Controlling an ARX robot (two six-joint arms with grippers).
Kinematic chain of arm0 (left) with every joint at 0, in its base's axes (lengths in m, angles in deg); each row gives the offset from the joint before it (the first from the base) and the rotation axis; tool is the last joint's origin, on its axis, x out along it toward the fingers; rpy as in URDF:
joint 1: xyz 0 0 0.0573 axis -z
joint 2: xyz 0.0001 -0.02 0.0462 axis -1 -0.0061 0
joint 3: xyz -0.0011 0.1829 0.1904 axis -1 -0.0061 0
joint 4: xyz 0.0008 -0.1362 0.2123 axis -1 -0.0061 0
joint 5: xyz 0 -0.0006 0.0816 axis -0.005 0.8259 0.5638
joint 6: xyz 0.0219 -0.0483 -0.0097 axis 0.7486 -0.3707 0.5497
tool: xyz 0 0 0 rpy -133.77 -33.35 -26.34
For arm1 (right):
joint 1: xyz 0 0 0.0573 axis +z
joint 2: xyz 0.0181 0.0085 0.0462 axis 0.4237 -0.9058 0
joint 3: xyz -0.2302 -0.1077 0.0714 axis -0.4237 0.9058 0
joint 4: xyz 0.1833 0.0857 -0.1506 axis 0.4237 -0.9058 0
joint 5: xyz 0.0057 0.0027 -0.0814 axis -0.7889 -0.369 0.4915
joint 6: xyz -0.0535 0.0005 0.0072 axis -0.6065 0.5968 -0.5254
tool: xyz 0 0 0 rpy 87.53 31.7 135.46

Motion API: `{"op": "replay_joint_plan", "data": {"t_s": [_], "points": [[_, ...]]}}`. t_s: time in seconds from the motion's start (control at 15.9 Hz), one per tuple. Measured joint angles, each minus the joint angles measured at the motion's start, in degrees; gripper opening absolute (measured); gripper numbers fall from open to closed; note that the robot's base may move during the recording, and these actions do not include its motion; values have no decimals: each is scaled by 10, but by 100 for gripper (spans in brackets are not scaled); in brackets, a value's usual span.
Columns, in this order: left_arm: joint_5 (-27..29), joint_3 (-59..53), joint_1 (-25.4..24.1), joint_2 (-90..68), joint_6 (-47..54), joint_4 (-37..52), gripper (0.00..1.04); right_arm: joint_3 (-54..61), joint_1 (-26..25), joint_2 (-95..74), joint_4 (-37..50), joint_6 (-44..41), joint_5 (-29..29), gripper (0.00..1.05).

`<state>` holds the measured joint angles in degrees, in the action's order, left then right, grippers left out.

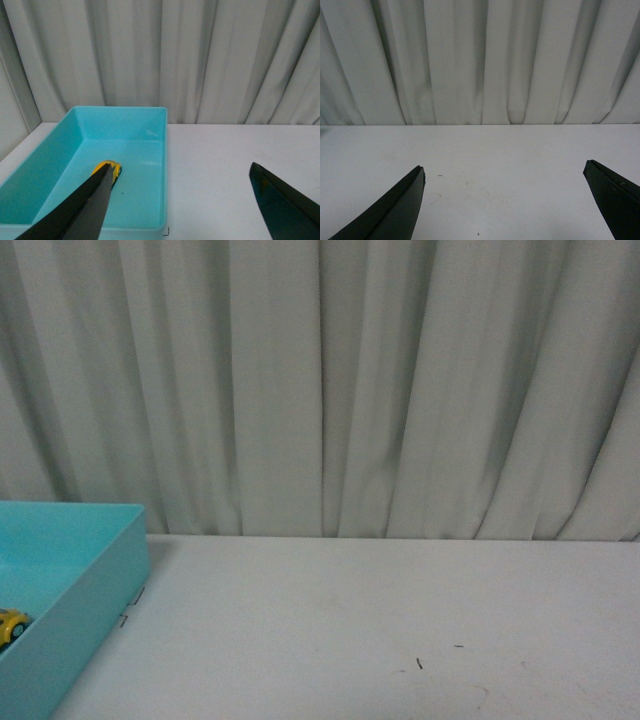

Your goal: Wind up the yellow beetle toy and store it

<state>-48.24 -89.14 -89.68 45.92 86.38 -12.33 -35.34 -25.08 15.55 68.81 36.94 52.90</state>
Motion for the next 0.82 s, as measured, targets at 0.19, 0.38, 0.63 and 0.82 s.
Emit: {"op": "replay_joint_plan", "data": {"t_s": [0.19,0.38,0.63,0.82], "points": [[0,0,0,0,0,0,97,0,0,0,0,0,0,98],[0,0,0,0,0,1,98,0,0,0,0,0,0,98],[0,0,0,0,0,1,98,0,0,0,1,0,0,98],[0,0,0,0,0,1,98,0,0,0,0,0,0,98]]}}
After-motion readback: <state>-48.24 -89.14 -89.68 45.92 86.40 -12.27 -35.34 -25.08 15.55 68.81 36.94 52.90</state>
